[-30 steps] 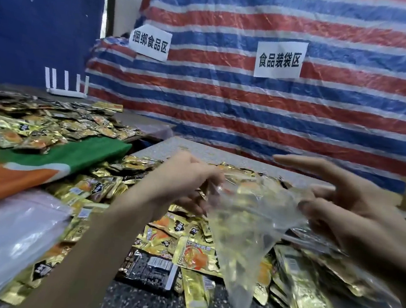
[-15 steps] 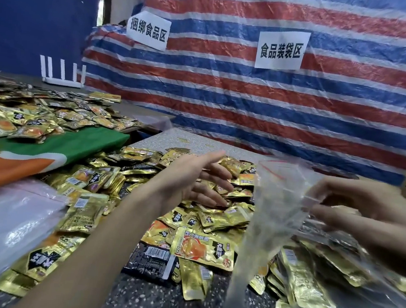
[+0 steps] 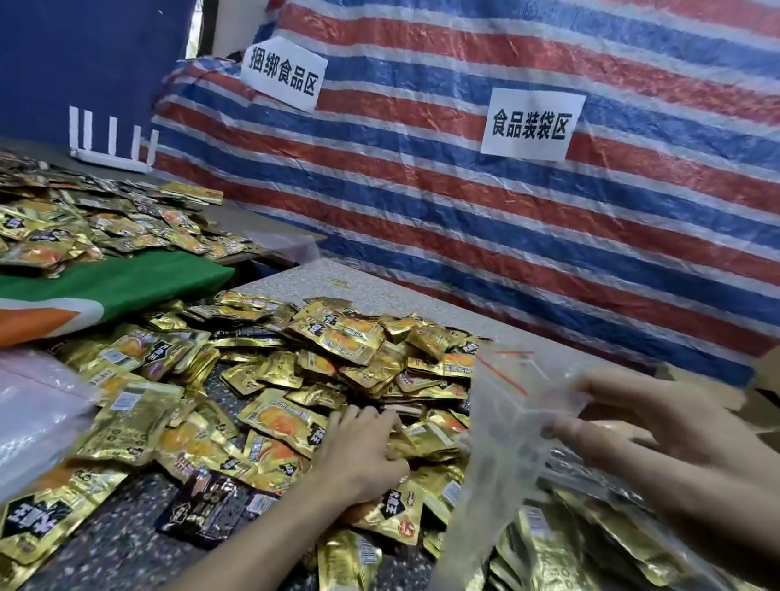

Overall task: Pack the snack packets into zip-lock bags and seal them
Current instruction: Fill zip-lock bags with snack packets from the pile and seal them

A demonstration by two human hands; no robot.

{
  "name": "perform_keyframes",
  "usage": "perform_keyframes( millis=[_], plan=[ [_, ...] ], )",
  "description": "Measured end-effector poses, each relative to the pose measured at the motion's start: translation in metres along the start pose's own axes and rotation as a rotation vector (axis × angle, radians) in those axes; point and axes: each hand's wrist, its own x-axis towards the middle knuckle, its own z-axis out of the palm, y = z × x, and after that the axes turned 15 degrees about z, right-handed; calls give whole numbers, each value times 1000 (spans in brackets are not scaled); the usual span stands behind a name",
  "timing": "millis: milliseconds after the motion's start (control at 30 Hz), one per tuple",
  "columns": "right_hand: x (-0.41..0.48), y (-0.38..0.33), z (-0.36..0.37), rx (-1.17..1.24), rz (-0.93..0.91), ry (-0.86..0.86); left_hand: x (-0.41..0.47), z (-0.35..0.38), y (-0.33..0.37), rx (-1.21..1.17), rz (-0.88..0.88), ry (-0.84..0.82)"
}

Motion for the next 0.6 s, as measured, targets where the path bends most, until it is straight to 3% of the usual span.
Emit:
perform_keyframes(
  millis=[133, 300, 600],
  plan=[
    [0, -6, 5, -11, -9, -2, -2, -19, -9, -149, -30, 125],
    [3, -9, 8, -43, -9, 3, -7, -80, -16, -349, 20, 95],
    [9, -14, 18, -122, 0, -16, -61, -207, 54, -700, 187, 848]
  ],
)
